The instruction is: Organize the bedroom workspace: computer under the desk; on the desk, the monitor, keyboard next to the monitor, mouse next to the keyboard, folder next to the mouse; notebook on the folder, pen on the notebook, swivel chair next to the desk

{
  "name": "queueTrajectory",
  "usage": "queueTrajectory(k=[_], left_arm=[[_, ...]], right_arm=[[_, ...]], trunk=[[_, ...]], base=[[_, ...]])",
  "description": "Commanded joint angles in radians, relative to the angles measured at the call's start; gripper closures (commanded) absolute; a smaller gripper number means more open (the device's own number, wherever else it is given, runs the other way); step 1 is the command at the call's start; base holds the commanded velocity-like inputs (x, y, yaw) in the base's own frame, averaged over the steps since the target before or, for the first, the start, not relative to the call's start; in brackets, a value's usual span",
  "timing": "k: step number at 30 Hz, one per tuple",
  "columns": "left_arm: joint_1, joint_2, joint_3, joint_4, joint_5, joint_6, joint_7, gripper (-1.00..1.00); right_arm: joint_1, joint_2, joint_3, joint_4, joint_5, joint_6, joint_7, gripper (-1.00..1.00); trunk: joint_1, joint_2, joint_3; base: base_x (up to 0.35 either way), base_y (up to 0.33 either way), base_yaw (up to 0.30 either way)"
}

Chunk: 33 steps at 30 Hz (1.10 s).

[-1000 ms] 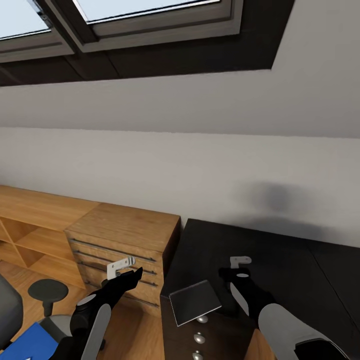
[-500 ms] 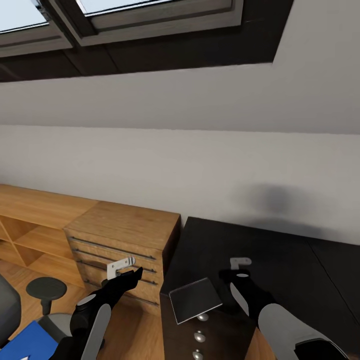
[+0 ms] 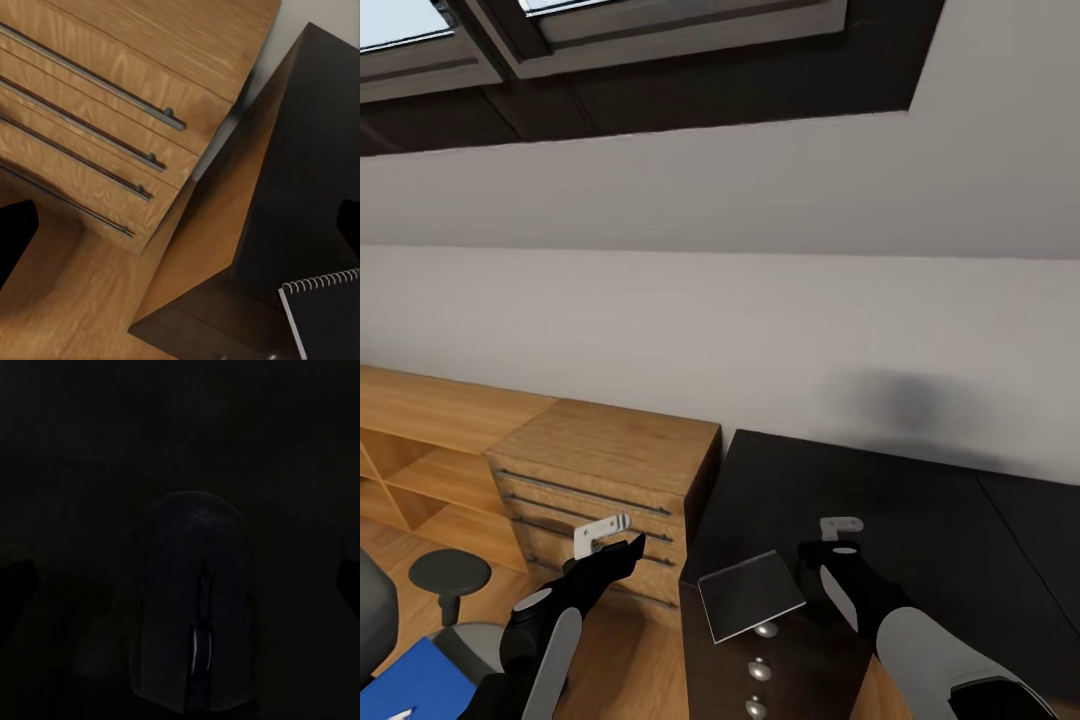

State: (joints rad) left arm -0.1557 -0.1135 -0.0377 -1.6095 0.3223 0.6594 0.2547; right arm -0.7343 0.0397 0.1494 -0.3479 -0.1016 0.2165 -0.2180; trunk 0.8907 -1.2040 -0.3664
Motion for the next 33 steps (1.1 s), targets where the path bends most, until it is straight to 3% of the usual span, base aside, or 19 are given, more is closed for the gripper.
queueTrajectory(k=[1,19,23,33], left_arm=[[-0.001,0.0,-0.001,-0.001,0.011,0.003,0.009,-1.0],[-0.001,0.0,-0.001,-0.001,0.011,0.003,0.009,-1.0],[-0.001,0.0,-0.001,-0.001,0.011,0.003,0.009,-1.0],[-0.001,0.0,-0.001,-0.001,0.011,0.003,0.009,-1.0]], right_arm=[[-0.001,-0.001,0.009,-0.002,-0.01,0.006,-0.007,-1.0],[-0.001,-0.001,0.009,-0.002,-0.01,0.006,-0.008,-1.0],[-0.001,-0.001,0.009,-0.002,-0.009,0.006,-0.007,-1.0],[-0.001,-0.001,0.009,-0.002,-0.008,0.006,-0.007,-1.0]], trunk=[[0.004,-0.008,-0.004],[0.015,-0.029,-0.014],[0.031,-0.057,-0.026],[0.042,-0.078,-0.036]], base=[[0.0,0.0,0.0],[0.0,0.0,0.0],[0.0,0.0,0.0],[0.0,0.0,0.0]])
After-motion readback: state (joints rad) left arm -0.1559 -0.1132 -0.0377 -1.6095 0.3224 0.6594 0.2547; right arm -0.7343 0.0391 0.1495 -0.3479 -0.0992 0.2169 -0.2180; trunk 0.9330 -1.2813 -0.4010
